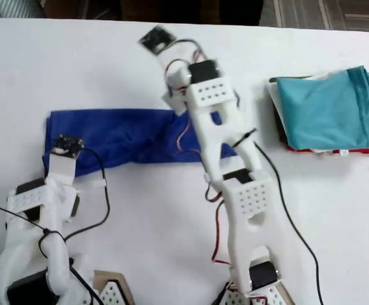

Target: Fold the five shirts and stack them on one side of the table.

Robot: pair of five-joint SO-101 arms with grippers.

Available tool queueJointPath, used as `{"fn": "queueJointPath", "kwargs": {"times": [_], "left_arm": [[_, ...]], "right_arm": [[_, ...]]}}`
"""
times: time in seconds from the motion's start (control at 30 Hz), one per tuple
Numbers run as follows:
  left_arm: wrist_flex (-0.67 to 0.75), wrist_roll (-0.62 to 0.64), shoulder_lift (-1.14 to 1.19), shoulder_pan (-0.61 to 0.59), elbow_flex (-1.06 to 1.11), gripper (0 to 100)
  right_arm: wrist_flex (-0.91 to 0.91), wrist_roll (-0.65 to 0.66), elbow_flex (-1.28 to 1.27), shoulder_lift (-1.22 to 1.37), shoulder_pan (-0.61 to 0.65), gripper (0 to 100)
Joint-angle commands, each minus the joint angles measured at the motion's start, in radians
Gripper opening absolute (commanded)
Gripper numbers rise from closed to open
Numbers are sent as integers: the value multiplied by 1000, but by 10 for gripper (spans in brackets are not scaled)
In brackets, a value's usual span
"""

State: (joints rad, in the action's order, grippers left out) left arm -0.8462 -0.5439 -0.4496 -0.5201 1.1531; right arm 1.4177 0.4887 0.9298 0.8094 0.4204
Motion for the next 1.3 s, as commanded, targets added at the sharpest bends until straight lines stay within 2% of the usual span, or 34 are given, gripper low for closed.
{"fn": "queueJointPath", "kwargs": {"times": [0.0,0.4,0.83,1.0,1.17,1.27], "left_arm": [[12,5,-28,-9,1,28],[12,5,-28,-9,1,28],[12,5,-28,-9,1,28],[12,5,-28,-9,1,28],[12,5,-28,-9,1,28],[12,5,-28,-9,1,28]], "right_arm": [[-33,-8,9,48,18,20],[-30,-8,5,124,18,20],[-285,-14,11,168,31,20],[-246,-15,11,94,41,20],[-50,-8,11,16,39,20],[2,-8,11,-41,38,20]]}}
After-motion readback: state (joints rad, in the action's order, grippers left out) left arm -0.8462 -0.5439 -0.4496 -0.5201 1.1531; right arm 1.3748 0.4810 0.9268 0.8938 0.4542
